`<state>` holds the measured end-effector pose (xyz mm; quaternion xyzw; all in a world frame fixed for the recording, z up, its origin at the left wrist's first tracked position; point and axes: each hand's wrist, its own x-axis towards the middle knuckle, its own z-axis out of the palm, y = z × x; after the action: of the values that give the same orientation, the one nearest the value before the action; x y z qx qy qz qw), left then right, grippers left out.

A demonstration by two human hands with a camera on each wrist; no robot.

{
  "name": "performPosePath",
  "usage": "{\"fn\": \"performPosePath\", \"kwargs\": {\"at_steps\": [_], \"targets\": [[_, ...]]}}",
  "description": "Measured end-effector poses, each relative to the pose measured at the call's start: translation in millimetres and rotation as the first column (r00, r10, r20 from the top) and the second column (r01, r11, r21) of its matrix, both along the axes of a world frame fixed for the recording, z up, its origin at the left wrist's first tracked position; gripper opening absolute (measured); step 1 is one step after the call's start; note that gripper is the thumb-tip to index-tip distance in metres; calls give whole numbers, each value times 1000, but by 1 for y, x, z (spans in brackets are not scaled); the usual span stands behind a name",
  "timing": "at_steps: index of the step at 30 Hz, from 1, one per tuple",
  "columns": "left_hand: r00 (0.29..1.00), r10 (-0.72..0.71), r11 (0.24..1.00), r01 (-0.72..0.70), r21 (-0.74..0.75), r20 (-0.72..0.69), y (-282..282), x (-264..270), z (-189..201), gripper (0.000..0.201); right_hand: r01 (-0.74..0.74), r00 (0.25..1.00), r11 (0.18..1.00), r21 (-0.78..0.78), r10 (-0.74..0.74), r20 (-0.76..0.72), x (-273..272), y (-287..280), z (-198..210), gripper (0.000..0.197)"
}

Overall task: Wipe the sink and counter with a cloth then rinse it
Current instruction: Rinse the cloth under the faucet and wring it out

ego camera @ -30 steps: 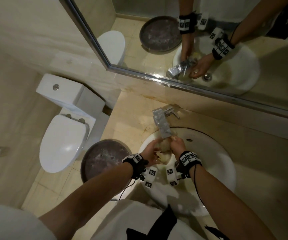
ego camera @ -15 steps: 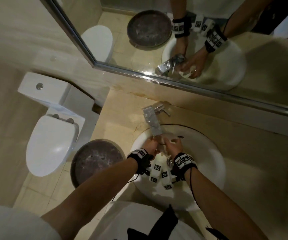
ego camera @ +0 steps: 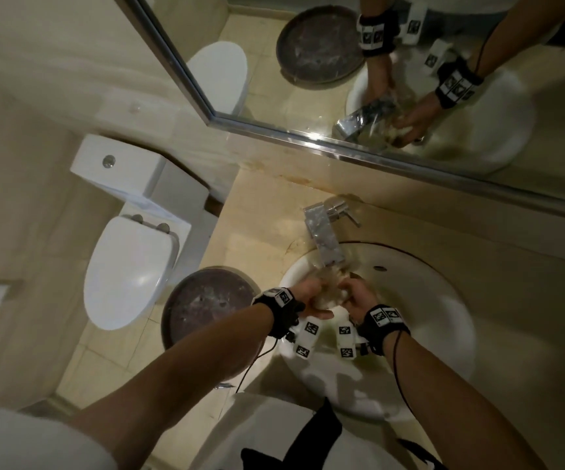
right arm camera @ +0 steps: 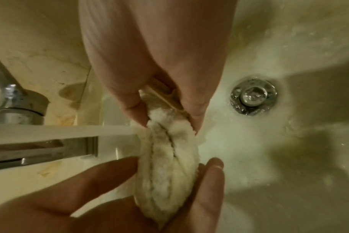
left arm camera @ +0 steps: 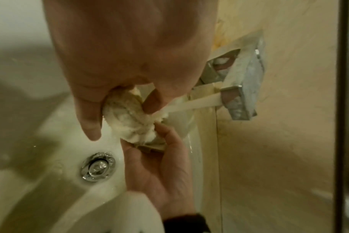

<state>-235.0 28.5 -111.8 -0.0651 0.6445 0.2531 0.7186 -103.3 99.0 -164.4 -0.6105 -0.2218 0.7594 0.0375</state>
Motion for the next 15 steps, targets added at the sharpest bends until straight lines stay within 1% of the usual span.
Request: {"fn": "performPosePath", "kwargs": {"at_steps": [2,3,4,5,6,7,8,9,10,11,12,13,14,15], "targets": [[999,46,999,-46,-12,-10,1,9,-17,10,5,999,1000,-5,-5,-53,5,-5,1,44],[996,65,998,-64,13,-62,1,13,-25,18,-9,998,1000,2,9,-56,7,-6,2,45],[987,91,996,-87,36,-132,-1,14,-39,29,-36,999,999,21,37,-33,9,-6,5,41],[976,124,991,-115,63,-179,1,17,-41,34,-82,997,996,37,83,-5,11,-5,5,38],[969,157,984,-138,110,-190,1,18,-48,30,-153,988,986,60,151,41,13,-3,2,41],[968,171,980,-147,137,-185,0,21,-50,23,-249,966,963,102,240,100,15,-1,0,50],[967,196,972,-170,160,-164,2,24,-48,17,-367,924,917,156,340,177,17,2,-4,57],[967,210,969,-186,162,-143,4,26,-44,12,-482,866,849,216,426,261,19,5,-9,62],[962,233,963,-208,171,-141,4,28,-49,13,-569,812,780,260,480,333,20,8,-14,63],[961,236,960,-207,186,-144,5,31,-44,19,-615,779,733,290,506,371,19,11,-18,62],[961,239,959,-212,186,-136,3,34,-55,30,-638,762,704,312,521,384,17,13,-22,58],[972,191,973,-169,157,-136,2,34,-53,42,-648,757,683,337,524,391,15,15,-23,53],[977,167,977,-146,157,-132,-1,32,-59,51,-653,753,669,355,523,400,12,17,-24,50],[982,142,979,-121,162,-125,-2,31,-50,54,-657,749,662,359,521,410,9,18,-24,48]]}}
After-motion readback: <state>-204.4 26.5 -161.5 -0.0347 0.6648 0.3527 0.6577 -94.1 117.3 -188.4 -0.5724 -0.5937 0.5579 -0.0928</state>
